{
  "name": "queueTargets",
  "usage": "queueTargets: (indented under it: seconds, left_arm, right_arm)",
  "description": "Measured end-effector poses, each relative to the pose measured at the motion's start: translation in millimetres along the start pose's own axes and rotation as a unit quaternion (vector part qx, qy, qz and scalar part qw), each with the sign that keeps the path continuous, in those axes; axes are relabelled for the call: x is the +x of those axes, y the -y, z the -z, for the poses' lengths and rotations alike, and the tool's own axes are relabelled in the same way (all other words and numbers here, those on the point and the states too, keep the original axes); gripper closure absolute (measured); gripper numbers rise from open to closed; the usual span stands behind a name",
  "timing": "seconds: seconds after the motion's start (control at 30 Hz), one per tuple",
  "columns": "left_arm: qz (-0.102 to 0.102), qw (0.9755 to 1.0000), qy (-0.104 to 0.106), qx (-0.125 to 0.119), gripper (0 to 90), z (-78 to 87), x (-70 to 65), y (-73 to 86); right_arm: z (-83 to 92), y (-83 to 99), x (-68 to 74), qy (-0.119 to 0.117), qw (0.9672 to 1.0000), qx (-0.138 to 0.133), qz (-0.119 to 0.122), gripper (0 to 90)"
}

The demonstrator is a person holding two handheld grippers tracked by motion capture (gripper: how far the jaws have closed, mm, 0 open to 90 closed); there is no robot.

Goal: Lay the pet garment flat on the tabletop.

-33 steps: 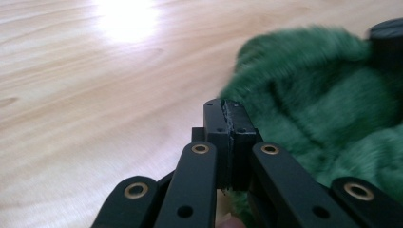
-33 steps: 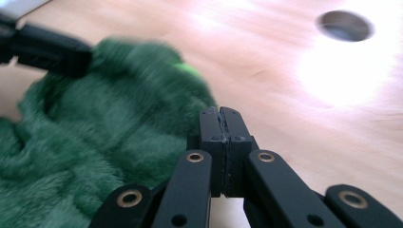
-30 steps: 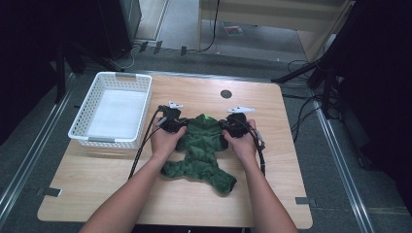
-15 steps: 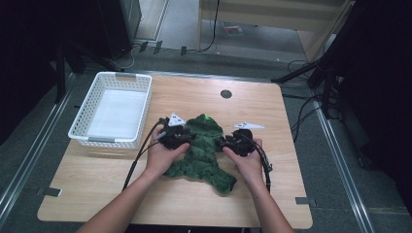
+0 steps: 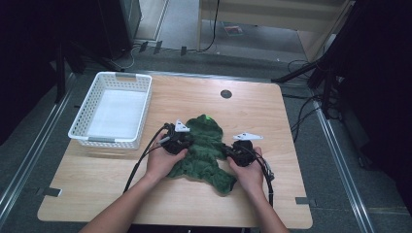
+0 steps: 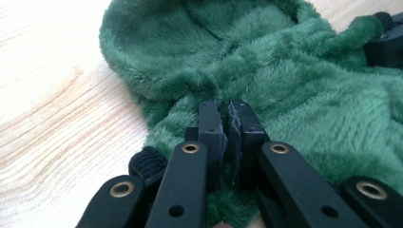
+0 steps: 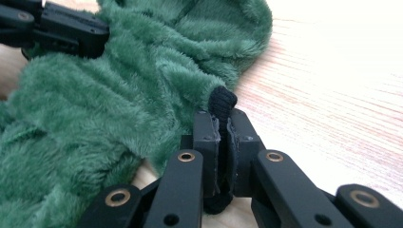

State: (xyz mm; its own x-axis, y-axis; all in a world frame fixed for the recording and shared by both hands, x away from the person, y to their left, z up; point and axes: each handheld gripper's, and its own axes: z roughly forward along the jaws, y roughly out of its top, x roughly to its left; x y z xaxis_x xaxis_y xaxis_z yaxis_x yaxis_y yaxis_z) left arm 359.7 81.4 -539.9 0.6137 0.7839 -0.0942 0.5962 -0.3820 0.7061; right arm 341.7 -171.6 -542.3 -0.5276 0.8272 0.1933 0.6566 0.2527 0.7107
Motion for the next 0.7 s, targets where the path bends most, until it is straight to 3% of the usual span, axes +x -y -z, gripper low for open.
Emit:
queueTargets:
  seconds: [0.07, 0.1, 0.13, 0.17, 0.2, 0.33, 0.4, 0.47, 0.53, 0.6, 0.63, 0.67, 0.7]
  left_arm:
    - [0.001, 1.0000, -0.007, -0.005, 81.9, 1.2, -1.5, -0.7]
    - [0.009, 0.9998, -0.007, -0.016, 74.2, 3.4, -2.7, -1.5]
    - [0.018, 0.9994, 0.003, -0.030, 64.3, 7.5, -2.8, -2.0]
    - [0.021, 0.9986, 0.013, -0.046, 58.6, 13.3, -3.0, -1.9]
    - [0.018, 0.9979, 0.016, -0.060, 56.5, 19.9, -3.7, -1.5]
    - [0.016, 0.9960, 0.019, -0.086, 56.4, 43.1, -5.9, 3.9]
    - [0.014, 0.9963, 0.021, -0.082, 56.2, 48.4, -8.6, 10.0]
    - [0.010, 0.9972, 0.028, -0.069, 57.1, 50.2, -13.1, 18.6]
    - [0.009, 0.9975, 0.037, -0.059, 57.9, 50.2, -20.9, 27.8]
    - [0.000, 0.9975, 0.045, -0.054, 58.9, 51.0, -30.8, 36.2]
    - [0.002, 0.9970, 0.055, -0.055, 59.5, 51.5, -34.9, 40.0]
    - [0.003, 0.9968, 0.060, -0.053, 60.7, 51.8, -39.2, 43.3]
    - [-0.009, 0.9970, 0.066, -0.039, 60.8, 49.6, -46.6, 48.6]
  right_arm:
    - [0.0, -0.6, -0.3, -0.001, 1.0000, -0.002, -0.005, 83.1]
    - [1.5, -1.6, 0.9, -0.001, 1.0000, -0.008, -0.004, 78.0]
    - [4.3, -2.9, 3.0, -0.004, 0.9997, -0.023, -0.001, 69.8]
    - [8.7, -4.6, 5.8, -0.010, 0.9993, -0.035, 0.001, 63.0]
    - [21.6, -8.2, 12.4, -0.018, 0.9978, -0.060, 0.019, 59.8]
    - [37.2, -14.8, 22.8, -0.009, 0.9949, -0.090, 0.043, 60.9]
    - [42.8, -22.7, 33.1, -0.004, 0.9917, -0.113, 0.060, 62.7]
    - [38.4, -30.7, 38.1, -0.006, 0.9910, -0.117, 0.064, 65.1]
    - [33.2, -37.1, 39.9, -0.004, 0.9915, -0.111, 0.067, 66.6]
    - [16.6, -54.1, 40.0, -0.002, 0.9938, -0.088, 0.068, 69.2]
    - [5.7, -62.6, 38.0, -0.009, 0.9956, -0.075, 0.055, 71.2]
    - [-20.1, -75.4, 33.1, -0.023, 0.9981, -0.043, 0.038, 74.8]
    - [-34.3, -79.4, 30.7, -0.030, 0.9987, -0.019, 0.037, 75.8]
